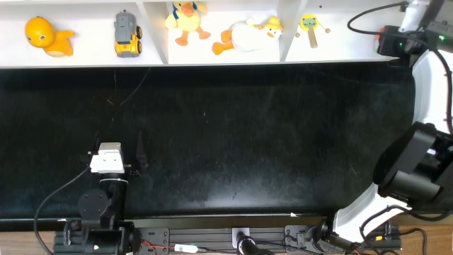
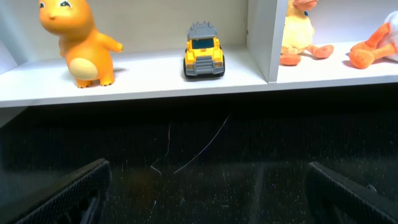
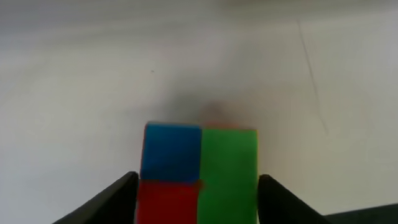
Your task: Store Toys
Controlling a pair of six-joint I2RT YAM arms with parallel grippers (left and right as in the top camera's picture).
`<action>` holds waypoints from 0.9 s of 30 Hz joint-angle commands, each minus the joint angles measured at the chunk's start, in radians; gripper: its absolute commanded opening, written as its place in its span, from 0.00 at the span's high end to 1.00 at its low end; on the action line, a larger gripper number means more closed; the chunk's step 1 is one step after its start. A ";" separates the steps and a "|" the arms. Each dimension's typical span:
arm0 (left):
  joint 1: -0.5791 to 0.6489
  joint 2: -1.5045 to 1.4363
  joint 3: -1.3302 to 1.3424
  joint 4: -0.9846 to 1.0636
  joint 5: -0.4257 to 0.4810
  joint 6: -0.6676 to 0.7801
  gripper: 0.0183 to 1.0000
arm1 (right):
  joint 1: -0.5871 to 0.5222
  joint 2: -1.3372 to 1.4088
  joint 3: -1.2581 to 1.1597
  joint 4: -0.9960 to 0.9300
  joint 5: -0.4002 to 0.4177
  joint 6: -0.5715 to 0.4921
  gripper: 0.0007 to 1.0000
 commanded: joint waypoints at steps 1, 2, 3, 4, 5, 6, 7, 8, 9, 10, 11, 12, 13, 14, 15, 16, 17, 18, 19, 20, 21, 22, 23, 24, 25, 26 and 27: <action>-0.005 -0.012 -0.003 -0.001 0.013 0.013 0.00 | 0.017 0.007 0.057 -0.005 0.001 0.001 0.20; -0.005 -0.012 -0.003 -0.001 0.013 0.013 0.00 | 0.016 0.006 0.057 -0.010 0.001 0.001 0.09; -0.005 -0.012 -0.003 -0.001 0.013 0.013 0.00 | 0.016 0.002 0.057 -0.015 0.001 0.001 0.00; -0.005 -0.012 -0.003 -0.001 0.013 0.013 0.00 | 0.014 -0.004 0.057 -0.021 0.001 0.001 0.00; -0.005 -0.012 -0.003 -0.001 0.013 0.013 0.00 | 0.013 -0.011 0.055 -0.026 0.002 0.001 0.01; -0.005 -0.012 -0.003 -0.001 0.013 0.013 0.00 | 0.012 -0.021 0.050 -0.028 0.004 0.001 0.00; -0.005 -0.012 -0.003 -0.001 0.013 0.013 0.00 | 0.011 -0.037 0.038 -0.029 0.014 0.001 0.00; -0.005 -0.012 -0.003 -0.001 0.013 0.013 0.00 | 0.012 -0.058 0.019 -0.027 0.026 0.001 0.00; -0.005 -0.012 -0.003 -0.001 0.013 0.013 0.00 | 0.011 -0.081 -0.006 -0.024 0.034 0.000 0.00; -0.005 -0.012 -0.003 -0.001 0.013 0.013 0.00 | 0.011 -0.111 -0.042 -0.016 0.047 0.000 0.00; -0.005 -0.012 -0.003 -0.001 0.013 0.013 0.00 | 0.011 -0.143 -0.087 -0.002 0.056 -0.004 0.01; -0.005 -0.012 -0.003 -0.001 0.013 0.013 0.00 | 0.011 -0.179 -0.141 0.014 0.065 -0.003 0.00; -0.005 -0.012 -0.003 -0.001 0.013 0.013 0.00 | 0.011 -0.218 -0.201 0.035 0.074 -0.004 0.00; -0.005 -0.012 -0.003 -0.001 0.013 0.013 0.00 | 0.010 -0.260 -0.267 0.056 0.082 -0.008 0.00; -0.005 -0.012 -0.003 -0.001 0.013 0.013 0.00 | 0.009 -0.304 -0.336 0.076 0.083 -0.016 0.00; -0.005 -0.012 -0.003 -0.001 0.013 0.013 0.00 | 0.006 -0.351 -0.405 0.095 0.087 -0.018 0.00; -0.005 -0.012 -0.003 -0.001 0.013 0.013 0.00 | 0.005 -0.398 -0.475 0.115 0.090 -0.019 0.00; -0.005 -0.012 -0.003 -0.001 0.013 0.013 0.00 | 0.003 -0.446 -0.542 0.133 0.094 -0.018 0.00; -0.005 -0.012 -0.003 -0.001 0.013 0.013 0.00 | 0.003 -0.494 -0.608 0.153 0.094 -0.018 0.00; -0.005 -0.012 -0.003 -0.001 0.013 0.013 0.00 | 0.003 -0.544 -0.672 0.176 0.094 -0.018 0.01; -0.005 -0.012 -0.003 -0.001 0.013 0.013 0.00 | 0.007 -0.605 -0.747 0.211 0.094 -0.018 0.00; -0.005 -0.012 -0.003 -0.001 0.013 0.013 0.00 | 0.014 -0.647 -0.798 0.239 0.094 -0.018 0.01; -0.005 -0.012 -0.003 -0.001 0.013 0.013 0.00 | 0.027 -0.697 -0.856 0.279 0.094 -0.018 0.00; -0.005 -0.012 -0.003 -0.001 0.013 0.013 0.00 | 0.045 -0.745 -0.911 0.320 0.097 -0.018 0.00; -0.005 -0.012 -0.003 -0.001 0.013 0.013 0.00 | 0.074 -0.804 -0.974 0.364 0.099 -0.018 0.00; -0.005 -0.012 -0.003 -0.001 0.013 0.013 0.00 | 0.103 -0.856 -1.029 0.401 0.101 -0.011 0.00; -0.005 -0.012 -0.003 -0.001 0.013 0.013 0.00 | 0.130 -0.901 -1.078 0.434 0.104 -0.004 0.01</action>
